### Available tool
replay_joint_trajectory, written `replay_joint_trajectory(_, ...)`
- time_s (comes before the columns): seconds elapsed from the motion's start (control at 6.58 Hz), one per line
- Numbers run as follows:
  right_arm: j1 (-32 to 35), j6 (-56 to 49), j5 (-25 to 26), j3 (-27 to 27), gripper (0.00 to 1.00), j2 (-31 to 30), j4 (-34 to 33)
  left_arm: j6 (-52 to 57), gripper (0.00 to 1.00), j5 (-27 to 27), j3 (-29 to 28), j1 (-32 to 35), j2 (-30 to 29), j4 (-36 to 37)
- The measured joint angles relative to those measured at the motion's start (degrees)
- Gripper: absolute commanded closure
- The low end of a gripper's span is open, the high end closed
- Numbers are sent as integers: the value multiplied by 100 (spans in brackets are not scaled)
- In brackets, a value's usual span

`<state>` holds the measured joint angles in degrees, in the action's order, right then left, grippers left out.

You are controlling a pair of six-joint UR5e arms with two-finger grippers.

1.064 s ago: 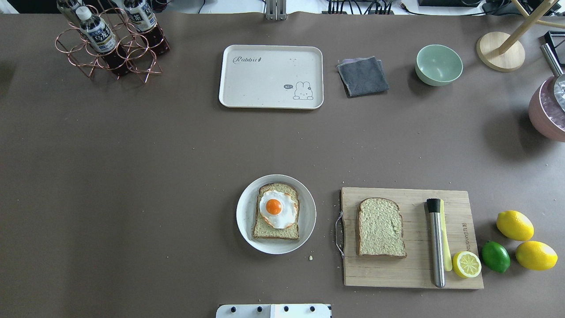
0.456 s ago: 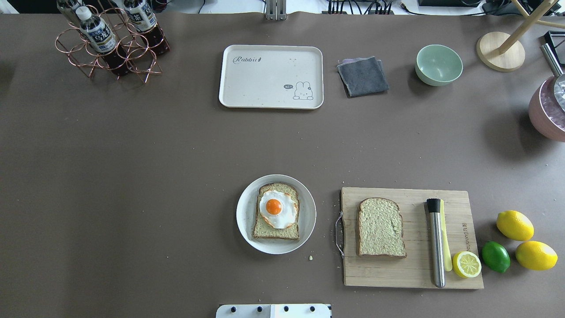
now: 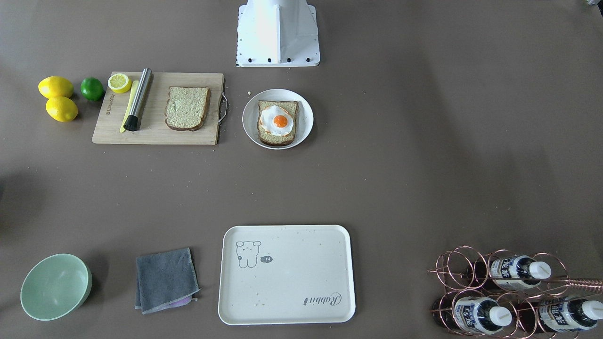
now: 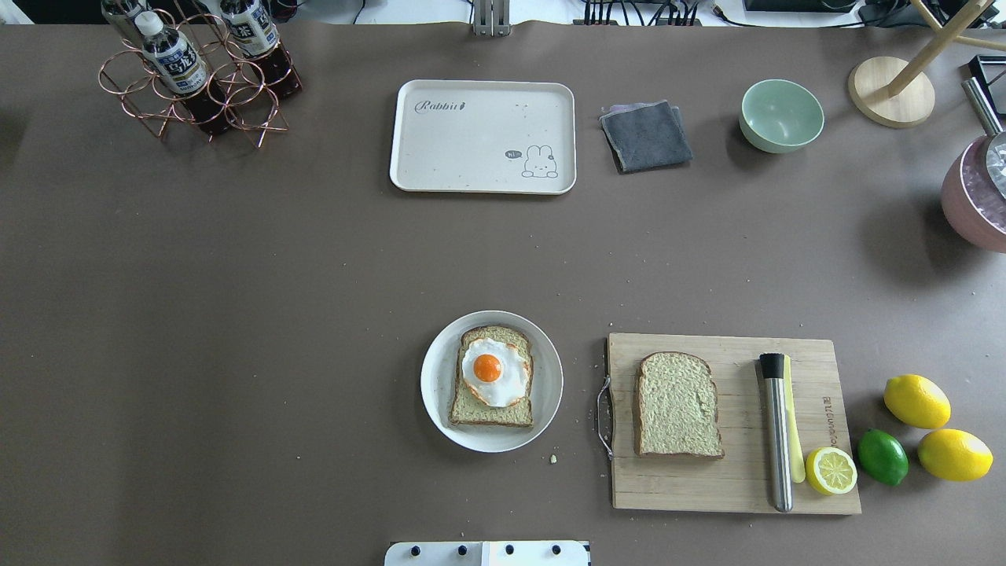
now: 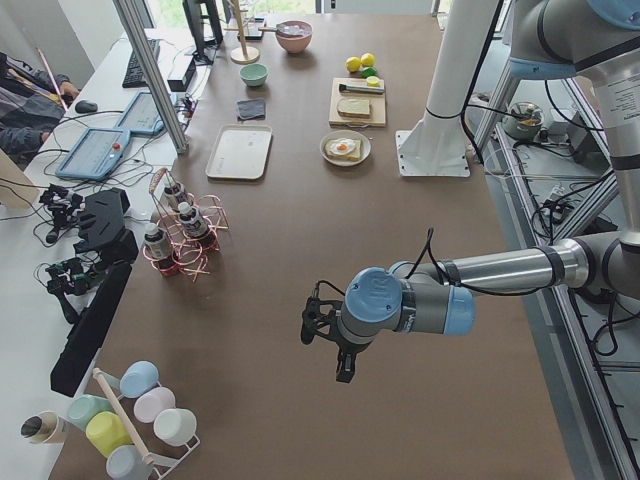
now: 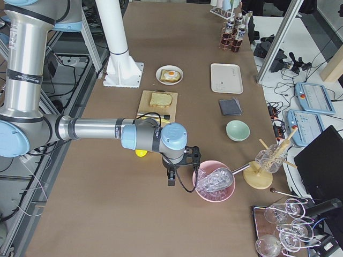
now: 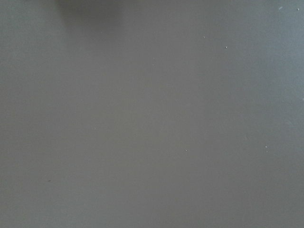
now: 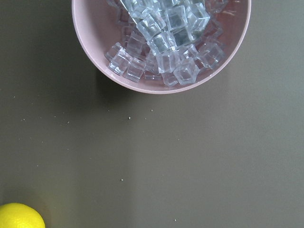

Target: Make sandwich and place on tray

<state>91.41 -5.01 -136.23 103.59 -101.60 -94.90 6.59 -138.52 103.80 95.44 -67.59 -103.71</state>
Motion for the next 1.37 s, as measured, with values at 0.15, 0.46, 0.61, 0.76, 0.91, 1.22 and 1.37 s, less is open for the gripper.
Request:
replay_joint_trajectory(0.15, 0, 0, 0, 6, 0, 4, 4, -2, 2, 0, 0, -4, 0, 0)
replay_joint_trajectory(0.46, 0, 4, 0, 22, 0, 10, 6, -28, 2, 0, -5, -7, -6, 0)
replay_joint_trajectory(0.61, 2, 2, 0, 41, 0, -13, 7, -138, 2, 0, -8, -25, -48, -3)
replay_joint_trajectory(0.76, 5, -1, 0, 65, 0, -78, 9, -425, 2, -2, -4, -151, -166, -9)
replay_joint_trajectory(0.91, 20, -3, 0, 173, 0, -233, 11, -807, 2, -6, 3, -367, -346, -24)
replay_joint_trajectory(1.22, 34, 35, -180, 463, 0, -380, 3, -1140, 2, -15, 23, -571, -520, -54)
replay_joint_trajectory(1.37, -21, 83, -384, 525, 0, -286, 5, -1159, 2, -48, 38, -586, -508, -91)
